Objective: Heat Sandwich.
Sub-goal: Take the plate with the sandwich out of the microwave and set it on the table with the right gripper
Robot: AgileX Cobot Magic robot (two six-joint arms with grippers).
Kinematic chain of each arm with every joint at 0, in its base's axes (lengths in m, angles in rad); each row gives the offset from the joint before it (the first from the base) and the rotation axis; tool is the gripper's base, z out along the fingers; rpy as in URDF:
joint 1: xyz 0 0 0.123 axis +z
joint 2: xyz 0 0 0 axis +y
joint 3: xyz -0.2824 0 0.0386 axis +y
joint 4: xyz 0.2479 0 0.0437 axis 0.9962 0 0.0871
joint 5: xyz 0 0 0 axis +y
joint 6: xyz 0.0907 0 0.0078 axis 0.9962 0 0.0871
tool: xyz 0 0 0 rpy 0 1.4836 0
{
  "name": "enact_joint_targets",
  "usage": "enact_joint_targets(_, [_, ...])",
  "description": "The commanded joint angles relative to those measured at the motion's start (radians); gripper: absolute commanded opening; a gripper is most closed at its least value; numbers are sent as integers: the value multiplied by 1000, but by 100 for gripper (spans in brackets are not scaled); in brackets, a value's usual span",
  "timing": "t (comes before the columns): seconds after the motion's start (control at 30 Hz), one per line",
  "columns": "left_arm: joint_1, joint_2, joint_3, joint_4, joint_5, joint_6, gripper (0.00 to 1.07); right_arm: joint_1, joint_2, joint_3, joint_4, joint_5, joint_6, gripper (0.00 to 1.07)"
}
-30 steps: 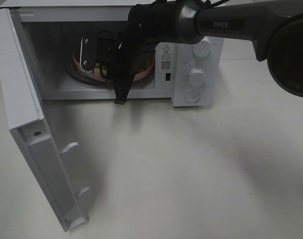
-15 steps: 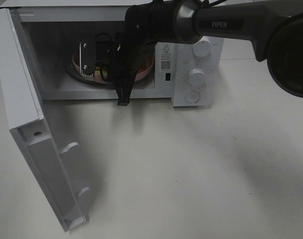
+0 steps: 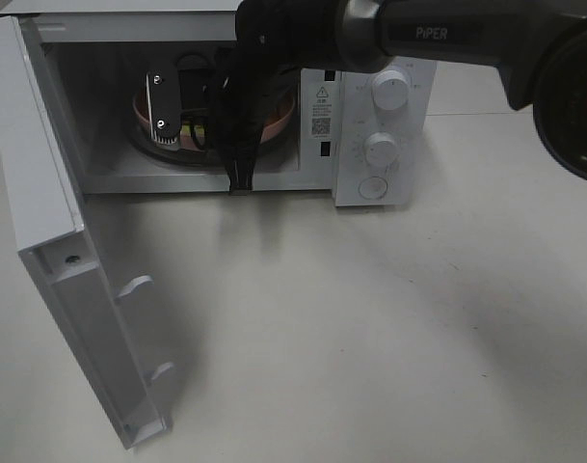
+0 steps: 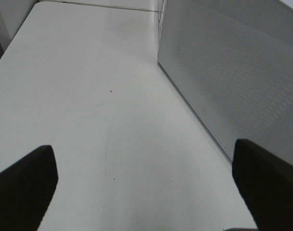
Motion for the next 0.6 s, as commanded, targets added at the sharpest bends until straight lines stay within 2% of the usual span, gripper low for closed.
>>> enact_joint_targets(0.03, [0, -16, 0, -8, -9, -9, 91, 12, -25, -4, -10, -15, -17, 0])
enact_joint_targets(0.6, [0, -16, 0, -8, -9, -9, 91, 54, -36, 1, -6, 11, -5, 0])
